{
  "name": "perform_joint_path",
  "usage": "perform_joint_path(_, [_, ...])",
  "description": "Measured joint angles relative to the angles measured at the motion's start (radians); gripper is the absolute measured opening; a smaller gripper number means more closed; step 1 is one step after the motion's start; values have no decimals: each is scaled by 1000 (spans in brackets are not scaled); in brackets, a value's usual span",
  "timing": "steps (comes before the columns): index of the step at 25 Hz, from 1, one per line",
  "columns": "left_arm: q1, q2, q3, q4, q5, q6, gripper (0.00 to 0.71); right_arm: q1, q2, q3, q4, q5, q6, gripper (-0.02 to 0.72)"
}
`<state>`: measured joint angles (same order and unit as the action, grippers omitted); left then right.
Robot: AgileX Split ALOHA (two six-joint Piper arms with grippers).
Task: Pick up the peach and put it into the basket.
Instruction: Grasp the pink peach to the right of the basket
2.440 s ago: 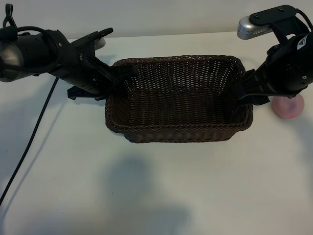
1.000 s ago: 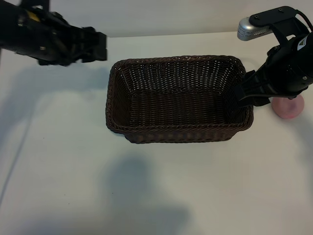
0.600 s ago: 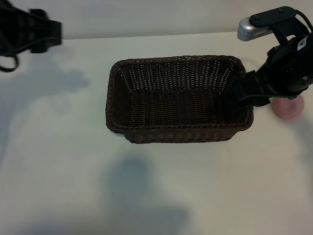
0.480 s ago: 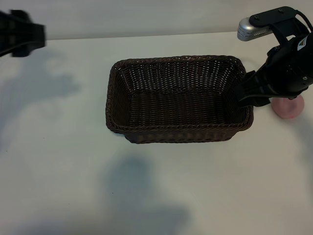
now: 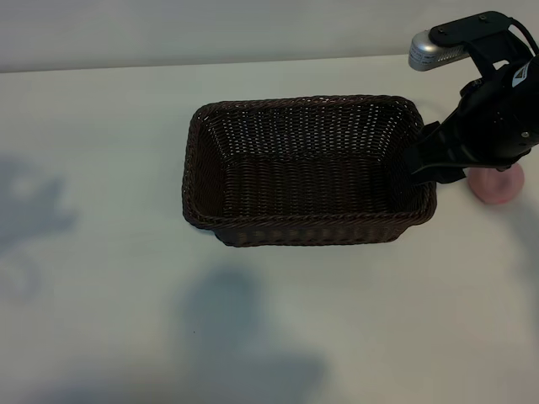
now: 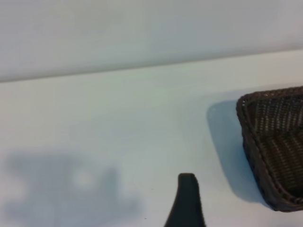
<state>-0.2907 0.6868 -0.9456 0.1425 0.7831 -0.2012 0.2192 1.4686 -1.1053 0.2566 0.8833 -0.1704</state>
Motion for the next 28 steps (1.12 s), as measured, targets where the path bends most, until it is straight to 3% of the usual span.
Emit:
perform_joint_path(9, [0,-366,224,32,-1,-30,596,0,0,0,0,1,0,559])
perform_joint_path(18, [0,-668,307,-25,203,81,596,0,0,0,0,1,0,559])
perform_joint_path(28, [0,-696,401,-96,286,166,596,0,0,0,0,1,0,559])
